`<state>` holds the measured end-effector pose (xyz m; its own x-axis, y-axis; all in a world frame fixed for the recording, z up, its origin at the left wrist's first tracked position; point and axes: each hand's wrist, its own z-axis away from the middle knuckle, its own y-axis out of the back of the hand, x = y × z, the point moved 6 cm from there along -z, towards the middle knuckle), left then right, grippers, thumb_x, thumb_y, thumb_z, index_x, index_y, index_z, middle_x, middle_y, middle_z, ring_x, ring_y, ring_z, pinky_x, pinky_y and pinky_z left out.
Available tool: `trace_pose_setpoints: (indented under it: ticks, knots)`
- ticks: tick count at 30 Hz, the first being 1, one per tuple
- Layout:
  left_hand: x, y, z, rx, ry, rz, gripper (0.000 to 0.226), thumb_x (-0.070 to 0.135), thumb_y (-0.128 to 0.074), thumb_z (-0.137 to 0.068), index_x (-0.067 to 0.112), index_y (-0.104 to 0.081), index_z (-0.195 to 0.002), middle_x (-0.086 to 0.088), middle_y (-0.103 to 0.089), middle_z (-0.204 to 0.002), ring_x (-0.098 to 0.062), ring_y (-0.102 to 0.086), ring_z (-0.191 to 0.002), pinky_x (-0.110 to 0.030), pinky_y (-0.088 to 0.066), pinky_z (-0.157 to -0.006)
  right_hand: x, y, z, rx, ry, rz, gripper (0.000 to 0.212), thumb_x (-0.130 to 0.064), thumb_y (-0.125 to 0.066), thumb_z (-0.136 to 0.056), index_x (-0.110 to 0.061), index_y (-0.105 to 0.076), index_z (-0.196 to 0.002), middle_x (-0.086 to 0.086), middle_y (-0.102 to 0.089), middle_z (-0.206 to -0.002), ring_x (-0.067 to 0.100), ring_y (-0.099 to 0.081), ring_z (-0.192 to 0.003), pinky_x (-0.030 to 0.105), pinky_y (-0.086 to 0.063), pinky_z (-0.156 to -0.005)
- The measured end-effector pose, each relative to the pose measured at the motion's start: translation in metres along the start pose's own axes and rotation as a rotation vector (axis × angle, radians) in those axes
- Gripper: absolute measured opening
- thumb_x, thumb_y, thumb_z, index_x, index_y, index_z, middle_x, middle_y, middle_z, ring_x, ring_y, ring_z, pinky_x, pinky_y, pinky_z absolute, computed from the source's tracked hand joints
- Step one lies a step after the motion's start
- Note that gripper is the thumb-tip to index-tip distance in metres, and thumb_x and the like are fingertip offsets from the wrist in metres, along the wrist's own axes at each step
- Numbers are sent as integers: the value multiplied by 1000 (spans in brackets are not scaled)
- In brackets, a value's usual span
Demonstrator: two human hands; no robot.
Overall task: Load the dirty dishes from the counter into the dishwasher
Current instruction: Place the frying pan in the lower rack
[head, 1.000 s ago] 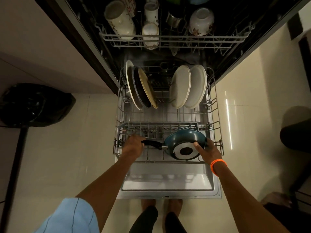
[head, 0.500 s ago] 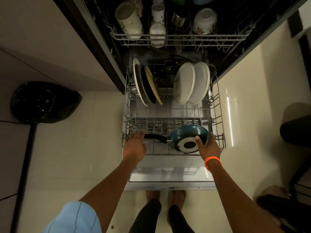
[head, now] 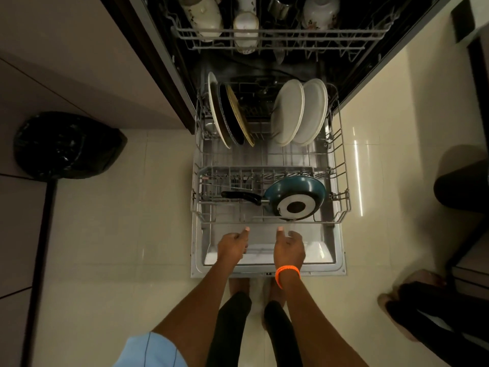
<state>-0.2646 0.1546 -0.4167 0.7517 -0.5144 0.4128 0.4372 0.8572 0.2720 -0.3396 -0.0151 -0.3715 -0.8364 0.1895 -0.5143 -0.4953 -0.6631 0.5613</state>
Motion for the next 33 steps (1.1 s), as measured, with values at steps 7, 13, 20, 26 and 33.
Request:
trace_pose_setpoints:
  ticks: [7, 13, 20, 26, 33]
  knots:
    - [3, -49, -7, -176, 53, 458, 32, 46, -62, -98, 16, -66, -109, -5, -72, -109, -21, -71, -102, -36, -59, -87, 8, -42, -27, -209, -81, -157, 96, -85, -51, -70, -11, -59, -130, 12, -68, -122, 27, -66, -109, 48, -55, -96]
    - [11, -64, -30, -122, 6, 451, 36, 39, -77, -88, 6, -70, -100, -11, -77, -104, -22, -74, -100, -42, -60, -94, -11, -38, -45, -155, 43, 10, 58, -67, -55, -89, -10, -68, -91, 6, -71, -83, 24, -69, -82, 43, -59, -83]
    - [53, -62, -54, -115, -57, 482, 49, 45, -80, -84, 0, -72, -99, -13, -78, -97, -26, -75, -97, -40, -61, -91, -49, -48, -71, -197, 74, 22, 56, -68, -59, -86, -12, -69, -87, 5, -71, -78, 24, -70, -78, 48, -60, -80]
    - [105, -62, -86, -105, -126, 508, 54, 56, -76, -84, 8, -73, -110, -10, -78, -103, -22, -76, -97, -42, -60, -92, -97, -66, -104, -198, 136, 15, 49, -65, -60, -86, -18, -73, -90, 7, -76, -87, 27, -72, -85, 49, -60, -82]
    - [177, -57, -128, -157, -191, 451, 43, 52, -65, -95, 14, -75, -109, -5, -79, -101, -18, -75, -97, -39, -59, -95, -162, -89, -146, -188, 90, -106, 52, -57, -70, -84, -10, -70, -105, 14, -73, -99, 34, -70, -96, 48, -59, -85]
